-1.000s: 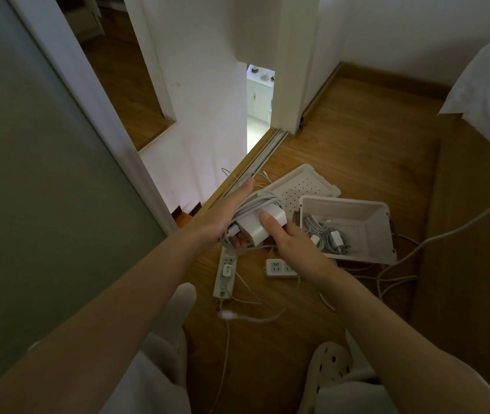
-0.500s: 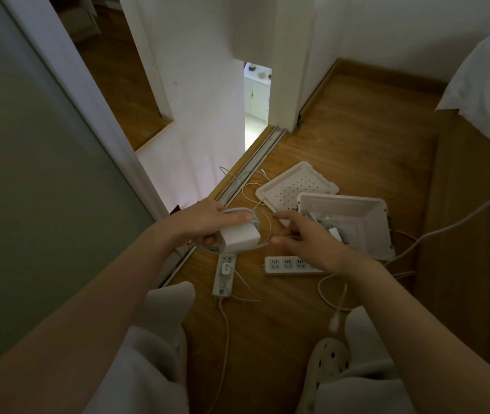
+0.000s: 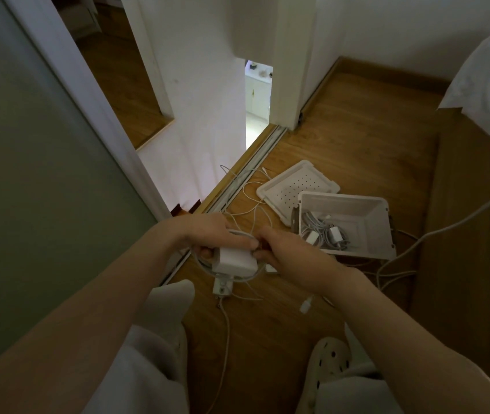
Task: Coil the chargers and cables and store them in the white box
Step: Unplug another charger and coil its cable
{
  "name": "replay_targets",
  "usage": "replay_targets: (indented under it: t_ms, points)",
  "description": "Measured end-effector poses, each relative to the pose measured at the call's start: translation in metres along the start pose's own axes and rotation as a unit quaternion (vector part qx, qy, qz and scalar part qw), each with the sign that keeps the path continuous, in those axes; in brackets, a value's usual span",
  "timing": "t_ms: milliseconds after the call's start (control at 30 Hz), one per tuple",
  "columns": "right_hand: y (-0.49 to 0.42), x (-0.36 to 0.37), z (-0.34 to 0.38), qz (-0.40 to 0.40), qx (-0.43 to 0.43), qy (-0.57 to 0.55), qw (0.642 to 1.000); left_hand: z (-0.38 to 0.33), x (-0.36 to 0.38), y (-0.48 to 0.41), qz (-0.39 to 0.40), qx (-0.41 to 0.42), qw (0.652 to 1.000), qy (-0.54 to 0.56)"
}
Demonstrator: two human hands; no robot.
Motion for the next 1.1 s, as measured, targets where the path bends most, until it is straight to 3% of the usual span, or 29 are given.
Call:
replay_targets:
  t_ms: [167, 300, 467, 733, 933, 1100]
  points:
    - [0.003, -0.007, 0.006, -0.043, -0.058, 0.1, 0.992, -0.002, -0.007, 0.004, 0.008, 0.005, 1.0, -0.007]
    - [0.003, 0.002, 0.009, -0.016, -0.022, 0.116, 0.993, -0.001, -0.002, 0.006, 0.053, 0.006, 0.997, -0.047]
    - [0.001, -0.001, 0.005, -0.043, 0.007, 0.086, 0.995, -0.003, -0.009, 0.016, 0.08, 0.089, 0.991, 0.056]
    - [0.0, -0.017, 0.008, -0.132, -0.028, 0.13, 0.982, -0.005, -0.016, 0.019, -0.098, 0.212, 0.968, 0.094]
    - [0.002, -0.017, 0.003, -0.171, 0.032, 0.025, 0.984, -0.011, -0.005, 0.016, -0.12, 0.215, 0.95, 0.19]
    - [0.002, -0.022, -0.003, -0.237, 0.09, -0.121, 0.96, -0.021, 0.004, 0.015, -0.119, 0.215, 0.892, 0.379]
Point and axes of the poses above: each hand's wrist, its own y-axis away from the middle knuckle, its own x-axis out of the palm, z = x × y, the point moved 1 cm from there along -y, towards the middle knuckle, and after that the axes turned 6 degrees about y, right-handed, at the moved point
